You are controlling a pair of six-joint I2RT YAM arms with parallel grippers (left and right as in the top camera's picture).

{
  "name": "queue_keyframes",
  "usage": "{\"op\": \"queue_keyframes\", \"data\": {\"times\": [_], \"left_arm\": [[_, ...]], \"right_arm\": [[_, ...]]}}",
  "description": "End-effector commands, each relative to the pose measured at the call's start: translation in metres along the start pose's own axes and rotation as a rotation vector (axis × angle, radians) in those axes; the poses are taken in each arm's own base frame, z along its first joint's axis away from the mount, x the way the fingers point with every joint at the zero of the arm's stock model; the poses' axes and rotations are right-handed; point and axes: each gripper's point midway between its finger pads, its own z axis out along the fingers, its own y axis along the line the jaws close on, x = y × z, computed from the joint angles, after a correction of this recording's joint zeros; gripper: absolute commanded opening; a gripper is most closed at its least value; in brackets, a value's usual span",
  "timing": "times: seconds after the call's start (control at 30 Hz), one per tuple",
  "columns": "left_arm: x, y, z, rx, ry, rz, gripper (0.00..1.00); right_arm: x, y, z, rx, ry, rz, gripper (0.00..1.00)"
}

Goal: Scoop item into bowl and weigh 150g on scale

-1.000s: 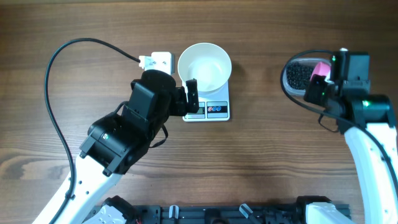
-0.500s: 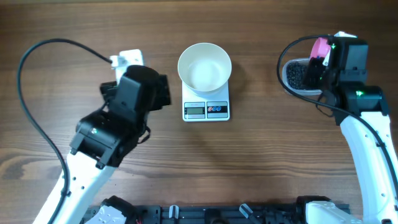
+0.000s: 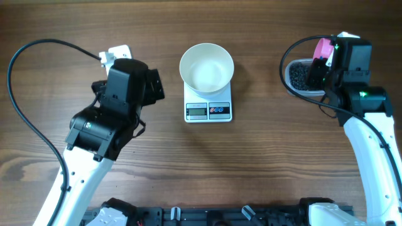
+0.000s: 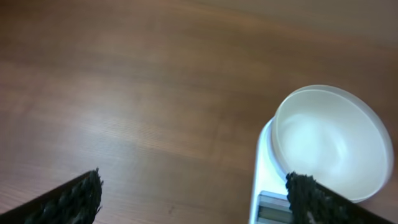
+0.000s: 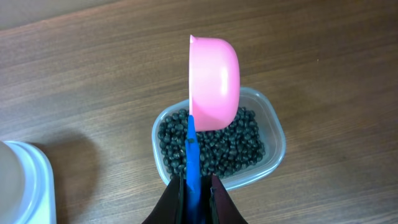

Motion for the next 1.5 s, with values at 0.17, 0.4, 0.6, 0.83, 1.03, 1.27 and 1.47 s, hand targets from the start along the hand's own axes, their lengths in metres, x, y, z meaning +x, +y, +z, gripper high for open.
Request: {"op": "queue_keyframes", "data": {"times": [0.17, 0.4, 0.6, 0.83, 1.03, 1.27, 1.47], "left_arm": [[-0.022, -0.015, -0.001, 0.067, -0.074, -0.036, 1.0], [0.01, -0.087, -0.023, 0.51, 0.124, -0.012, 1.0], [0.044, -0.116, -0.053, 0.748, 0.316, 0.001, 0.68], [0.089, -0.12, -0.047, 0.575, 0.439, 0.014, 0.04], [0.132, -0.141, -0.012, 0.343, 0.419, 0.149, 0.04], [0.176, -0.151, 0.043, 0.209, 0.496, 0.242, 0.04], [0.172, -0.168, 0.077, 0.226, 0.454, 0.192, 0.04]], "right_arm": [[-0.03, 0.004, -0.007, -0.016, -0.113, 0.015, 0.04], [-0.068, 0.022, -0.067, -0.18, -0.318, 0.032, 0.04], [-0.069, 0.026, -0.095, -0.234, -0.362, 0.032, 0.04], [-0.058, 0.041, -0.097, -0.326, -0.313, 0.01, 0.05], [-0.059, 0.041, -0.098, -0.328, -0.321, 0.008, 0.04], [-0.058, 0.041, -0.097, -0.326, -0.315, 0.008, 0.04], [-0.058, 0.041, -0.097, -0.326, -0.316, 0.008, 0.04]]}}
